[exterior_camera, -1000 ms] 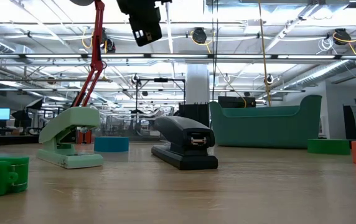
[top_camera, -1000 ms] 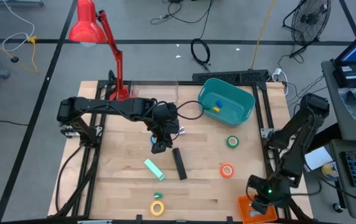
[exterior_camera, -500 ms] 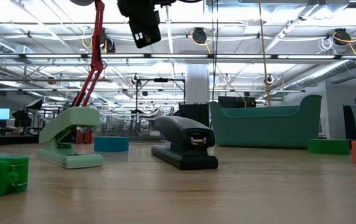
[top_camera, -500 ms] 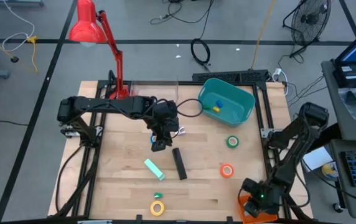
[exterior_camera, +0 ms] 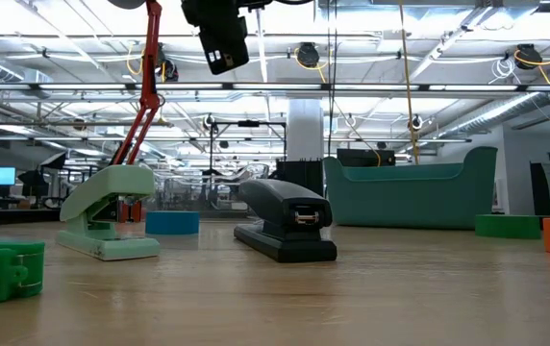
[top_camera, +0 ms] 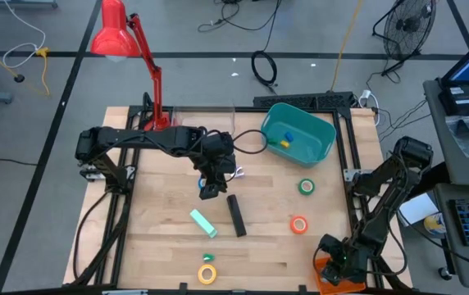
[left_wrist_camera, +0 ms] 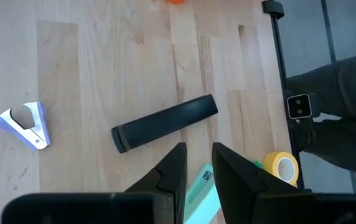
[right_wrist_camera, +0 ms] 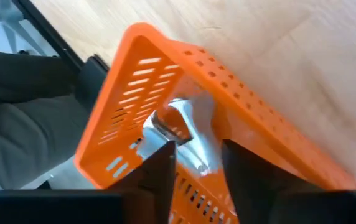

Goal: Pick and place Stapler, Stapler remover, tape
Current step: Put the green tape into the transparent bin

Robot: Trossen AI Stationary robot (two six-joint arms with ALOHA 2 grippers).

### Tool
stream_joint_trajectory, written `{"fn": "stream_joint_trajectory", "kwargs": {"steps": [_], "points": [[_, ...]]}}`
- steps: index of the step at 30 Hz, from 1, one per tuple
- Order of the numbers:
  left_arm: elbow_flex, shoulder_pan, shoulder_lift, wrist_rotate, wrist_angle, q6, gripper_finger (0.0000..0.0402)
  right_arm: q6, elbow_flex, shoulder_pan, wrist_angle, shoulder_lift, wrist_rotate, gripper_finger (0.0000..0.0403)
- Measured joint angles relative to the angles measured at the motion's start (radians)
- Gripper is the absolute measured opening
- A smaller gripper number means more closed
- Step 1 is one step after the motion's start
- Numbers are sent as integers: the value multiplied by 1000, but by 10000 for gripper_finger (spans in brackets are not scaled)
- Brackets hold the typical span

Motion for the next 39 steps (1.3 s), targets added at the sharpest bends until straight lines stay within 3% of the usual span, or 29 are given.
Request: {"fn": "stream_joint_trajectory", "kwargs": {"steps": [5, 9, 16, 19, 22, 27, 33, 39], "points": [[0, 0, 0, 0, 1, 0, 76, 7, 0, 0, 30, -11, 29, 181], [0, 0, 0, 0, 8, -1, 76, -7, 0, -12, 34, -63, 88, 199], [0, 0, 0, -1, 9, -1, 76, -113, -1, -54, 44, -244, 366, 193], [0, 0, 0, -1, 12, -1, 76, -212, -1, -91, 91, -324, 527, 187], [0, 0, 0, -2, 27, -4, 76, -337, 0, -145, 149, -385, 611, 182], [0, 2, 0, -4, 32, -6, 76, -519, 0, -261, 230, -436, 609, 177], [0, 22, 0, -32, 32, -18, 76, -637, 0, -427, 208, -449, 597, 175], [0, 65, 0, -99, 31, -53, 76, -731, -1, -633, 143, -445, 473, 174]]}}
